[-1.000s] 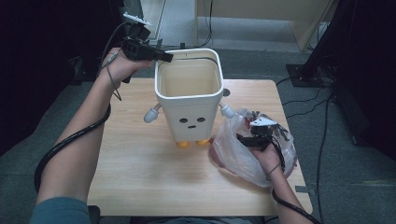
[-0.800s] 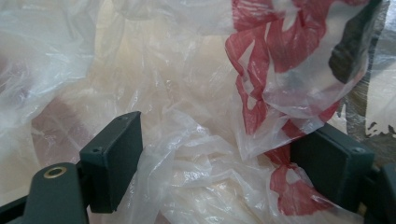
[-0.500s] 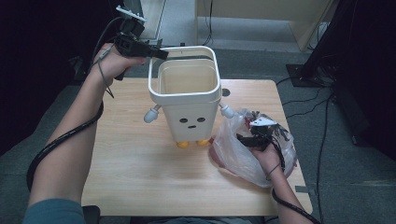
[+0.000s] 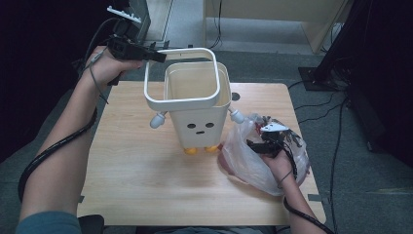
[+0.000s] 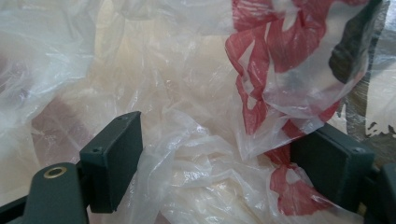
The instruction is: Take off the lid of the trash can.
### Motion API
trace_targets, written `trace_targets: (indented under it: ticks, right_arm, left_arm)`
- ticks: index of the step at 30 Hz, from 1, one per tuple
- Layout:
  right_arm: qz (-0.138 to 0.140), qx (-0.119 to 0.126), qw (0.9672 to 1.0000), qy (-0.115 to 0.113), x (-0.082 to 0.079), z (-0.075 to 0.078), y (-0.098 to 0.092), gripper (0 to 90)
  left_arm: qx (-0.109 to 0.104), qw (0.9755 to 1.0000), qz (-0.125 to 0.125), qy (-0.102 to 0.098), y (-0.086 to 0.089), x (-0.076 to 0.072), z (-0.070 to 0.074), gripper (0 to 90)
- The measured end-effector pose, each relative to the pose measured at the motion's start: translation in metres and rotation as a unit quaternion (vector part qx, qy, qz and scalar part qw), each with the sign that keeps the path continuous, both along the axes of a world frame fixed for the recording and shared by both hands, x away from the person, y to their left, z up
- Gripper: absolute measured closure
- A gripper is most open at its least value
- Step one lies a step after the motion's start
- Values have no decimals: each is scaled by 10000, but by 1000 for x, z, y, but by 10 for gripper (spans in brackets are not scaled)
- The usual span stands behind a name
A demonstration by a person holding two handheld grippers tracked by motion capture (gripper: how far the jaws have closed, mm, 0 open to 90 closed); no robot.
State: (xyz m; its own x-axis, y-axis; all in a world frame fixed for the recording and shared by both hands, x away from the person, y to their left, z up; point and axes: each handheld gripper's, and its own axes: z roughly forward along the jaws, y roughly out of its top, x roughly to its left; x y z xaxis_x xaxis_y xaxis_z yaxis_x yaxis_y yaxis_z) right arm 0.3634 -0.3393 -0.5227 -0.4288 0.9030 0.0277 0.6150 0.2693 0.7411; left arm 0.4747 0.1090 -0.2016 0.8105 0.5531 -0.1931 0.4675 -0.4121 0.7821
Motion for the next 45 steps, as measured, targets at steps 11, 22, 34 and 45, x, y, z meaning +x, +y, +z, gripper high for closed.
trace_targets:
  ticks: [11, 22, 34, 45]
  right_arm:
    - [0, 0, 10000, -1, 0, 0, 0, 195]
    - [1, -1, 10000, -1, 0, 0, 0, 195]
    - [0, -1, 10000, -1, 0, 0, 0, 195]
    - [0, -1, 10000, -1, 0, 0, 0, 195]
  left_arm:
    - [28, 10000, 32, 58, 18, -4, -3, 756]
    - [1, 10000, 86, -7, 35, -11, -1, 756]
    - [-44, 9998, 154, 76, 55, -17, -5, 755]
    - [-45, 9997, 208, 78, 72, -23, -6, 756]
